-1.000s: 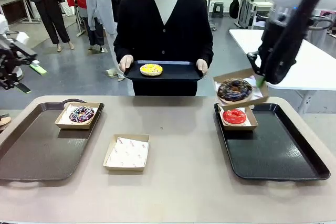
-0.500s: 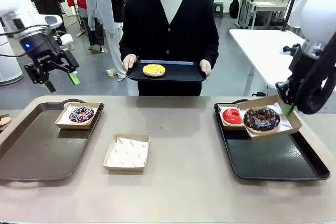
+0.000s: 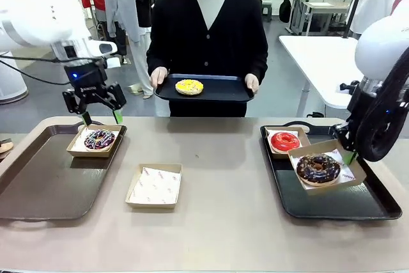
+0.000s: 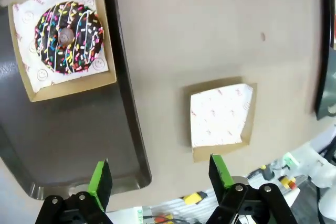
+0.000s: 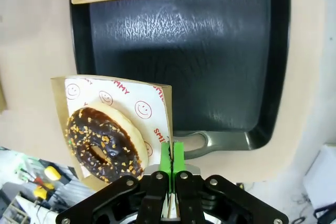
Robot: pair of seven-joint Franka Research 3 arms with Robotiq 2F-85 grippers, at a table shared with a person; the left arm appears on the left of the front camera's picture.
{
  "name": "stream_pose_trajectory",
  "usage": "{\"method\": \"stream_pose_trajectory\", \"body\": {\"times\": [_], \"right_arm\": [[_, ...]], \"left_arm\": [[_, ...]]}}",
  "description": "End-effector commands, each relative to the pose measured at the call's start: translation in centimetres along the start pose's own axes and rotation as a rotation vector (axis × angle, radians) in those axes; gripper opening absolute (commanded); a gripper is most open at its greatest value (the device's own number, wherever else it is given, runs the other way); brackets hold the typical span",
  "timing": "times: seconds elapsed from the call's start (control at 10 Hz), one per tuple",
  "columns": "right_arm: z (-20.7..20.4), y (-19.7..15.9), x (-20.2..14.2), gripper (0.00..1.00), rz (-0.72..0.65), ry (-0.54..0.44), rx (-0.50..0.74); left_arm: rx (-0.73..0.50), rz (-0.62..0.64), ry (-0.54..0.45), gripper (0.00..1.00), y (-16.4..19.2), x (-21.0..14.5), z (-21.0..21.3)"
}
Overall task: Individually package the donuts and arrange them on the tray.
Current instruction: Place the picked Paper togo box on the Handle tray while simultaneously picking up another Paper togo box from the table with the other hand.
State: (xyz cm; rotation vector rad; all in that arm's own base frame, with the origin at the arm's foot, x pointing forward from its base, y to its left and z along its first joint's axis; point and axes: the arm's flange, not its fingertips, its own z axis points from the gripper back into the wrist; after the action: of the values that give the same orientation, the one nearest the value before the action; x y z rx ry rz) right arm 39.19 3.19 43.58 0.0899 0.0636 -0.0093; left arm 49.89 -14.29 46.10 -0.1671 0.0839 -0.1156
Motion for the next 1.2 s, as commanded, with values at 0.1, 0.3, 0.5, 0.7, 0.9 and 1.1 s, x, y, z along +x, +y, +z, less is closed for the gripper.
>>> {"method": "stream_pose_trajectory", "body": {"times": [0.1,0.3,0.5,0.7,0.9,1.1], "right_arm": [[-0.8,0.9,0.8,0.01,-0.049,0.036,-0.056],[-1.3,0.8,0.3,0.01,-0.016,0.031,-0.026],[-1.3,0.8,0.3,0.01,-0.016,0.031,-0.026],[-1.3,0.8,0.3,0.01,-0.016,0.031,-0.026],[-1.3,0.8,0.3,0.01,-0.016,0.031,-0.026],[-1.3,0.8,0.3,0.01,-0.016,0.031,-0.026]], "left_arm": [[0.052,0.038,-0.010,0.97,-1.0,-0.2,-3.8],[0.067,0.051,-0.018,0.97,-2.1,-1.0,-7.0],[0.064,0.055,-0.034,0.97,-3.5,-2.1,-9.2],[0.098,0.062,-0.063,0.97,-4.8,-2.5,-11.2],[0.141,0.036,-0.080,0.97,-5.9,-3.5,-13.0],[0.151,0.032,-0.092,0.97,-6.5,-3.3,-13.7]]}}
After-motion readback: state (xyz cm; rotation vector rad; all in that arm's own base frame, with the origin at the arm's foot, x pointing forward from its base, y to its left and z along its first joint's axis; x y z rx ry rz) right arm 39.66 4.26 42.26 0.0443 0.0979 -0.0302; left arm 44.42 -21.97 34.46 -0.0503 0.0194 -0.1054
